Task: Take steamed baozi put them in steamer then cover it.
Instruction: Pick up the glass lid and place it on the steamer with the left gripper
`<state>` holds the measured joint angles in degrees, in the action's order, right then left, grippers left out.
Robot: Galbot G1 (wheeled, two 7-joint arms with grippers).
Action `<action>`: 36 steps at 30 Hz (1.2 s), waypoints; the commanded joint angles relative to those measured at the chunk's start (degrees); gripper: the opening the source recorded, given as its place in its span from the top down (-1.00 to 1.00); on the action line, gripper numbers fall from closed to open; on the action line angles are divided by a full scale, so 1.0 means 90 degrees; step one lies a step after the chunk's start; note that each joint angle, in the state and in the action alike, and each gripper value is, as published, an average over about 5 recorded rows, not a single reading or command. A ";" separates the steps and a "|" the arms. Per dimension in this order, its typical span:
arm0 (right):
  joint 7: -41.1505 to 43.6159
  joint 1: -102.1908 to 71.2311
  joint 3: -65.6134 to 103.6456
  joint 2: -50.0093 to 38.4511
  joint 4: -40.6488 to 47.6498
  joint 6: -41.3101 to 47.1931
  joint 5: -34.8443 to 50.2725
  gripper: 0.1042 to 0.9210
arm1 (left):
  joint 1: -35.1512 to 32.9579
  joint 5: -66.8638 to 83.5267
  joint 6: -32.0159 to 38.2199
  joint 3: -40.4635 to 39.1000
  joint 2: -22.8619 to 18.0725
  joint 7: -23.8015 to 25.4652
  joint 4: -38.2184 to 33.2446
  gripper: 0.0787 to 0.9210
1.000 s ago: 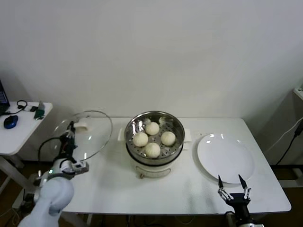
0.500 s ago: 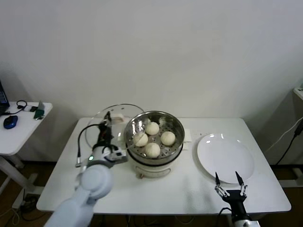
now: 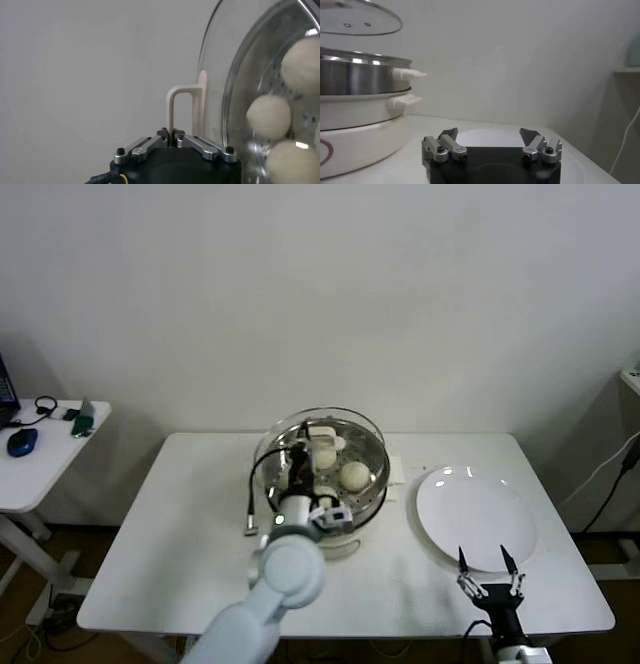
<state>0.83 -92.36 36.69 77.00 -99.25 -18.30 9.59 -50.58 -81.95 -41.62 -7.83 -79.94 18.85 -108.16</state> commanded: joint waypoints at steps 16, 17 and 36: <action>-0.0016 -0.0069 0.0114 -0.0011 0.0074 -0.0135 0.0074 -0.76 | 0.0055 -0.0461 0.0353 -0.0210 -0.0293 -0.0845 0.1279 0.85; -0.0013 -0.0074 0.0111 -0.0004 0.0069 -0.0137 0.0071 -0.76 | 0.0066 -0.0442 0.0355 -0.0198 -0.0271 -0.0876 0.1308 0.85; 0.0058 -0.0178 0.0106 0.0040 0.0090 -0.0194 0.0030 -0.76 | 0.0137 -0.0078 0.0319 -0.0112 -0.0177 -0.1059 0.1448 0.85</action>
<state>1.25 -93.92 37.64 77.22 -98.33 -20.07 9.98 -49.55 -83.59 -38.76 -8.82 -81.20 10.18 -95.93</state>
